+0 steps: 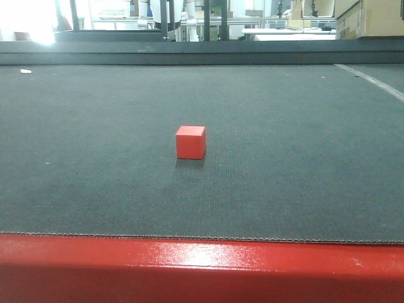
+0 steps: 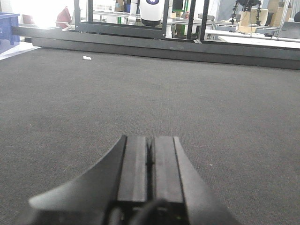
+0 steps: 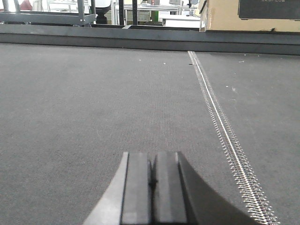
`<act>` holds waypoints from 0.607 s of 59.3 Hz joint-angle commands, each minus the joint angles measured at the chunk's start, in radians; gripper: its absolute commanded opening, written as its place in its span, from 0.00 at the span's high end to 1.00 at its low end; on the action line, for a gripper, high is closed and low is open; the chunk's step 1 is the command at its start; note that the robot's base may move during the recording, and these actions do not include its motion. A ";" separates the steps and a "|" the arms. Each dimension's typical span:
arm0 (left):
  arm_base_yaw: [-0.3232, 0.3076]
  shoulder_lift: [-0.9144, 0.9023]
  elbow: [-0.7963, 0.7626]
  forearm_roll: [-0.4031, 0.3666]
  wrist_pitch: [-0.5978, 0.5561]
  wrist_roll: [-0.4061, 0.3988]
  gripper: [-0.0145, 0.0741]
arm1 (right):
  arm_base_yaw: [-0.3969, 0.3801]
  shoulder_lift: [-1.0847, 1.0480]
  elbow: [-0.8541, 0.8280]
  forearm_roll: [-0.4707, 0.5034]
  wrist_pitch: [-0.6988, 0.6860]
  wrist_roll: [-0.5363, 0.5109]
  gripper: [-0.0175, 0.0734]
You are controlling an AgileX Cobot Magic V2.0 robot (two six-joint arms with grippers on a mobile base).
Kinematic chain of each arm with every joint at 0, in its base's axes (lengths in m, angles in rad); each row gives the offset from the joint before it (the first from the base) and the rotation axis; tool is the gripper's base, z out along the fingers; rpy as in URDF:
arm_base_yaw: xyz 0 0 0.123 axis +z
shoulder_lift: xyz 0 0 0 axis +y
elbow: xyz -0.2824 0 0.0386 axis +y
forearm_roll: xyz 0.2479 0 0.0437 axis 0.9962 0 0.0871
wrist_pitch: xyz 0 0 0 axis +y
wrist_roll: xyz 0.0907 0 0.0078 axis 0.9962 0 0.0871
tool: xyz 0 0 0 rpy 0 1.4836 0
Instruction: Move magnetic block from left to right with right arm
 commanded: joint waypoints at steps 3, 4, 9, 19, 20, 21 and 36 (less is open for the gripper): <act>0.001 -0.013 0.010 0.000 -0.090 -0.004 0.97 | -0.005 -0.021 -0.005 -0.010 -0.088 0.000 0.76; 0.001 -0.013 0.010 0.000 -0.090 -0.004 0.97 | -0.005 -0.021 -0.005 -0.010 -0.088 0.000 0.76; 0.001 -0.013 0.010 0.000 -0.090 -0.004 0.97 | -0.005 -0.021 -0.005 -0.010 -0.088 0.000 0.76; 0.001 -0.013 0.010 0.000 -0.090 -0.004 0.97 | -0.005 -0.021 -0.005 -0.010 -0.088 0.000 0.76; 0.001 -0.013 0.010 0.000 -0.090 -0.004 0.97 | -0.005 -0.021 -0.005 -0.010 -0.088 0.000 0.76; 0.001 -0.013 0.010 0.000 -0.090 -0.004 0.97 | -0.005 -0.021 -0.005 -0.010 -0.088 0.000 0.76; 0.001 -0.013 0.010 0.000 -0.090 -0.004 0.97 | -0.005 -0.021 -0.005 -0.010 -0.088 0.000 0.76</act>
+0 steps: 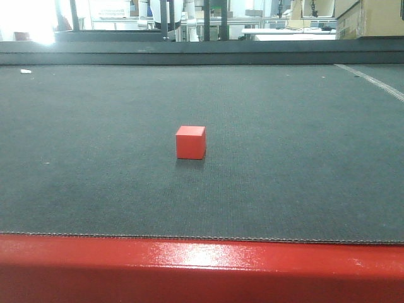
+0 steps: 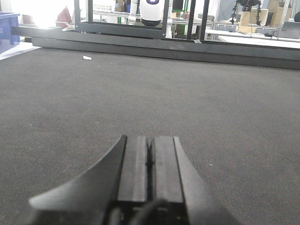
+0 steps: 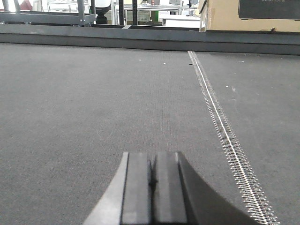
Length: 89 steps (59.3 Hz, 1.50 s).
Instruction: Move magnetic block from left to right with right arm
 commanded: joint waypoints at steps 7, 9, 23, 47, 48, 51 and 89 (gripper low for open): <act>0.001 -0.013 0.010 0.000 -0.090 -0.004 0.97 | -0.005 -0.021 -0.005 -0.010 -0.105 0.000 0.76; 0.001 -0.013 0.010 0.000 -0.090 -0.004 0.97 | -0.005 -0.021 -0.005 -0.010 -0.115 0.000 0.76; 0.001 -0.013 0.010 0.000 -0.090 -0.004 0.97 | -0.005 -0.020 -0.034 -0.010 -0.205 0.000 0.76; 0.001 -0.013 0.010 0.000 -0.090 -0.004 0.97 | 0.007 0.344 -0.499 -0.019 -0.007 0.024 0.70; 0.001 -0.013 0.010 0.000 -0.090 -0.004 0.97 | 0.012 0.363 -0.513 -0.019 -0.007 0.024 0.68; 0.001 -0.013 0.010 0.000 -0.090 -0.004 0.97 | 0.036 0.430 -0.558 -0.019 -0.006 0.024 0.61; 0.001 -0.013 0.010 0.000 -0.090 -0.004 0.97 | 0.583 1.375 -1.325 -0.089 0.463 0.317 0.13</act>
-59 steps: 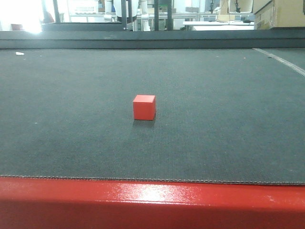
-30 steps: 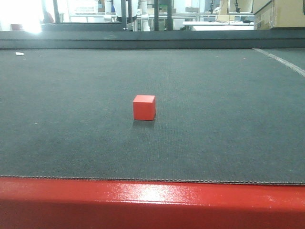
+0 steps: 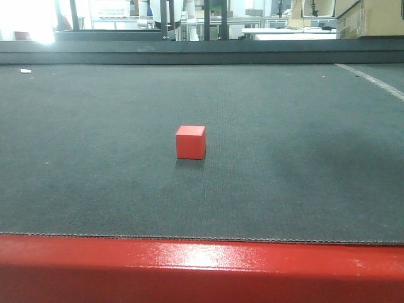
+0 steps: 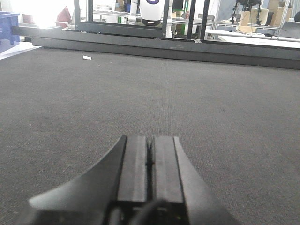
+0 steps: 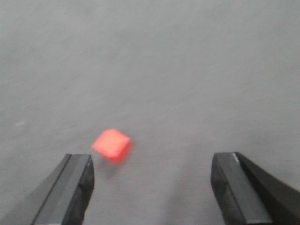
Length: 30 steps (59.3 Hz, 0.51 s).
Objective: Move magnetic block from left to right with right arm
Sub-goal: 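Lower the open right gripper over the red cube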
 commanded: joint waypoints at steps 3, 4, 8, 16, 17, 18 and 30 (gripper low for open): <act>0.001 -0.013 0.010 0.000 -0.090 -0.004 0.97 | 0.072 0.132 -0.210 -0.081 0.091 0.169 0.13; 0.001 -0.013 0.010 0.000 -0.090 -0.004 0.97 | 0.083 0.161 -0.244 -0.097 0.121 0.201 0.13; 0.001 -0.013 0.010 0.000 -0.090 -0.004 0.97 | 0.112 0.246 -0.332 -0.143 0.210 0.287 0.13; 0.001 -0.013 0.010 0.000 -0.090 -0.004 0.97 | 0.155 0.413 -0.522 -0.245 0.415 0.454 0.13; 0.001 -0.013 0.010 0.000 -0.090 -0.004 0.97 | 0.159 0.429 -0.537 -0.256 0.430 0.477 0.13; 0.001 -0.013 0.010 0.000 -0.090 -0.004 0.97 | 0.164 0.452 -0.558 -0.261 0.448 0.492 0.13; 0.001 -0.013 0.010 0.000 -0.090 -0.004 0.97 | 0.188 0.624 -0.703 -0.273 0.524 0.610 0.13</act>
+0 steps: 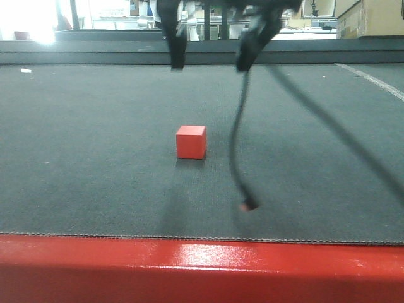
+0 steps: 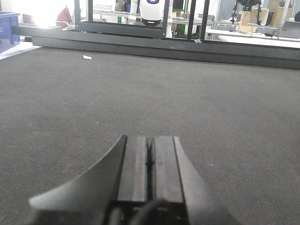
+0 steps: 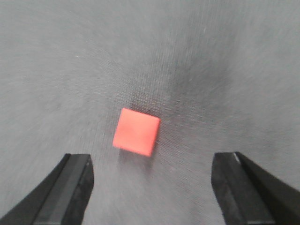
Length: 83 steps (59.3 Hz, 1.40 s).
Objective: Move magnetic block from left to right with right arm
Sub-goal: 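Lower the open right gripper over the red cube, then close the right gripper on the red cube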
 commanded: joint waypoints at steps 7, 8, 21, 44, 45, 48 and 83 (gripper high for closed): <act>0.001 -0.013 0.010 0.000 -0.090 -0.004 0.97 | 0.018 0.052 -0.123 -0.036 -0.001 0.102 0.13; 0.001 -0.013 0.010 0.000 -0.090 -0.004 0.97 | 0.019 0.059 -0.127 -0.036 0.000 0.105 0.13; 0.001 -0.013 0.010 0.000 -0.090 -0.004 0.97 | 0.026 0.127 -0.151 -0.036 0.006 0.137 0.13; 0.001 -0.013 0.010 0.000 -0.090 -0.004 0.97 | 0.017 0.205 -0.151 -0.043 -0.006 0.143 0.14; 0.001 -0.013 0.010 0.000 -0.090 -0.004 0.97 | 0.016 0.209 -0.151 -0.043 -0.005 0.143 0.14; 0.001 -0.013 0.010 0.000 -0.090 -0.004 0.97 | 0.015 0.213 -0.151 -0.042 -0.002 0.143 0.17; 0.001 -0.013 0.010 0.000 -0.090 -0.004 0.97 | -0.020 0.127 -0.160 -0.054 -0.040 -0.012 0.61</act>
